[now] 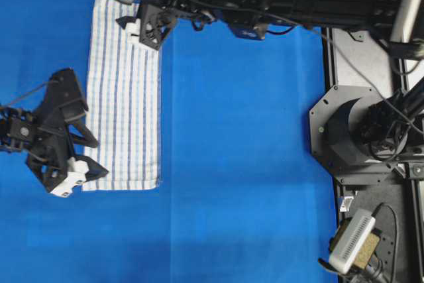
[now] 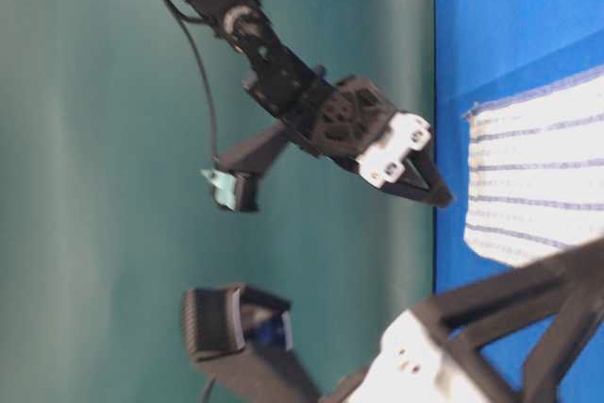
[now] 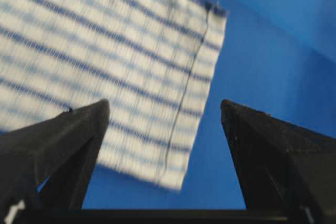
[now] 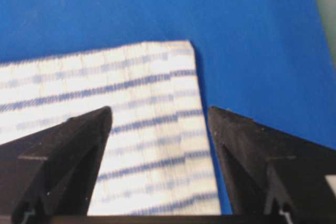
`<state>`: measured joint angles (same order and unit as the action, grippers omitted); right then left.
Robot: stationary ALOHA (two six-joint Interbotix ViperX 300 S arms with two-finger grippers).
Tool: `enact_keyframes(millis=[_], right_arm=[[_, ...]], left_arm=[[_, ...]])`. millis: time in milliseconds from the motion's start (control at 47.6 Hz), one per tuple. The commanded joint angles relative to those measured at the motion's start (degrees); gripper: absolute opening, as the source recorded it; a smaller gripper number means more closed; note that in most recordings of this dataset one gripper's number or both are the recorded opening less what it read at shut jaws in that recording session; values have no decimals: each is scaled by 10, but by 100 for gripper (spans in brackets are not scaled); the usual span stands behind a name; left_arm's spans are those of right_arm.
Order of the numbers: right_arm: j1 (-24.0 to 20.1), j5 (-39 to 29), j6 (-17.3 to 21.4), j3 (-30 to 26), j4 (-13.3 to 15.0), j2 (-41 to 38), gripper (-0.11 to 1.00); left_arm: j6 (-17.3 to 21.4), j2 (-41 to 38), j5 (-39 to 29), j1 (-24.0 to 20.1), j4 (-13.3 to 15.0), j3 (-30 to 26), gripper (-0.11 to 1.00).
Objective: Fold the blue towel.
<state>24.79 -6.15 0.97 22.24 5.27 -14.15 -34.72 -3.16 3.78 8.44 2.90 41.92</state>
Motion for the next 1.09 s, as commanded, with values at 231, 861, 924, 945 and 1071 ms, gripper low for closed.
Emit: enact_keyframes(millis=[231, 861, 924, 945, 1071], right_arm=[[1, 4, 4, 73, 1, 132, 85], [-19, 44, 62, 263, -9, 291, 85], [-26, 44, 69, 271, -9, 297, 85], [-28, 44, 70, 272, -9, 299, 85], [-35, 42, 76, 274, -9, 298, 85]], left_arm=[[76, 108, -54, -37, -10, 32, 77], [251, 156, -51, -185, -9, 75, 76], [256, 156, -49, -189, -10, 76, 76], [257, 156, -48, -191, -10, 76, 76], [258, 156, -43, -193, -10, 76, 76]])
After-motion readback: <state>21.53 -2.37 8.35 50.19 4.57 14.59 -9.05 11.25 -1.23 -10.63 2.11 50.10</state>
